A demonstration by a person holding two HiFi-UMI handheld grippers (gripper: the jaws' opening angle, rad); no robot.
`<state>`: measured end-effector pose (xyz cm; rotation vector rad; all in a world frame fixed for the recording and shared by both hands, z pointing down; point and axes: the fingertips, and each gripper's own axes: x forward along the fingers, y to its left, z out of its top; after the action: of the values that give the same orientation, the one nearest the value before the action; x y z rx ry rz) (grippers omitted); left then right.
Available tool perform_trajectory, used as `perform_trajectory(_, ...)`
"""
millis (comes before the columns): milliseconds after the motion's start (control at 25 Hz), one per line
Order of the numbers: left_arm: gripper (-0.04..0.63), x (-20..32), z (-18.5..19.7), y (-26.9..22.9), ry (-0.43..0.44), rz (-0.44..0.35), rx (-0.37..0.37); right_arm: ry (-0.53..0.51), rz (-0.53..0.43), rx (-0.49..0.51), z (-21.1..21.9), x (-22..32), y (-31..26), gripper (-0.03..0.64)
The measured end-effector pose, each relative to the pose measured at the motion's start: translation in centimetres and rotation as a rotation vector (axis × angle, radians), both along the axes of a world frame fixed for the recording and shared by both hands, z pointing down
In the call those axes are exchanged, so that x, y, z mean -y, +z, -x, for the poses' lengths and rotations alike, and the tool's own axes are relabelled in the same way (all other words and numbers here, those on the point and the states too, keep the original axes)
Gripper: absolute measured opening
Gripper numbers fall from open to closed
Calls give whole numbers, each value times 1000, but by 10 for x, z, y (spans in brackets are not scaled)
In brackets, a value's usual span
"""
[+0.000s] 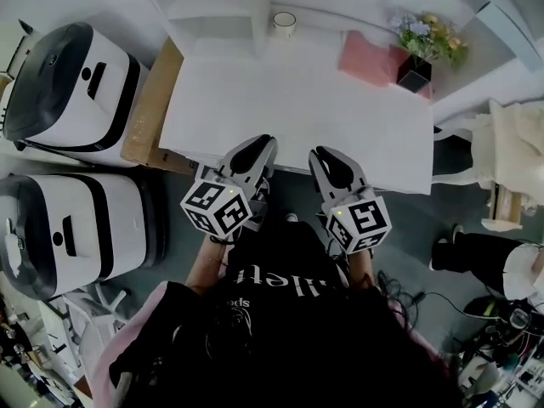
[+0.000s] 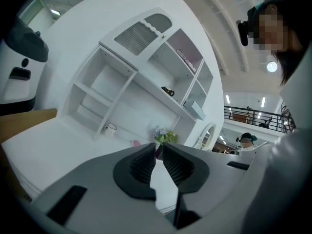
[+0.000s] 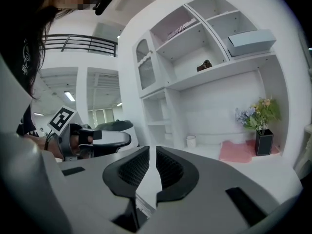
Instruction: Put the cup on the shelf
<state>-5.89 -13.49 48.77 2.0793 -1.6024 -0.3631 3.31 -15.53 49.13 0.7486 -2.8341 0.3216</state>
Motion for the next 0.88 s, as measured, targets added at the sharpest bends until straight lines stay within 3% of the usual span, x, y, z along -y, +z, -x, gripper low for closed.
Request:
perform_trajectory(320,51,-39,-22,-1,-48,-16,47,-72,-11,-16,-19,-38,7,55)
perform_trajectory(880,51,-66,-49,2,-28,-28,67,-67,-50,-18,-47,-64,7,52)
